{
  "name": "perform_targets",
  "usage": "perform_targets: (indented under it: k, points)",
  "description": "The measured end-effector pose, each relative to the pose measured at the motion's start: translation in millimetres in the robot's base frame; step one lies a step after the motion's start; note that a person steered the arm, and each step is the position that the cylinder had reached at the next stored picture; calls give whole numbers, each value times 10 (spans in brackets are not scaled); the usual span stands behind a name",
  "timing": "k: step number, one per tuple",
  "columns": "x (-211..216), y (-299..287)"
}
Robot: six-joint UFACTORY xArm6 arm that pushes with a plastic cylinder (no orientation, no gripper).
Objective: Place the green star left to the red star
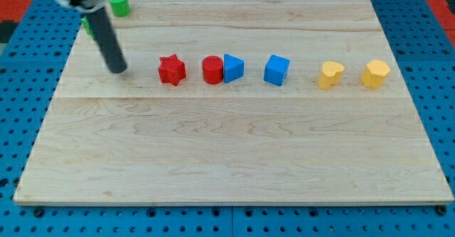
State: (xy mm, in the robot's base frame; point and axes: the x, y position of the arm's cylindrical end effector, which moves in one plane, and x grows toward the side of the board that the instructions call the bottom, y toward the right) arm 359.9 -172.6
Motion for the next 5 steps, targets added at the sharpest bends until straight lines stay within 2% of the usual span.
perform_targets:
  k: [1,2,3,5]
  points:
    - [-463,405]
    - [-937,382]
    - [-1240,6]
    - [-1242,-663]
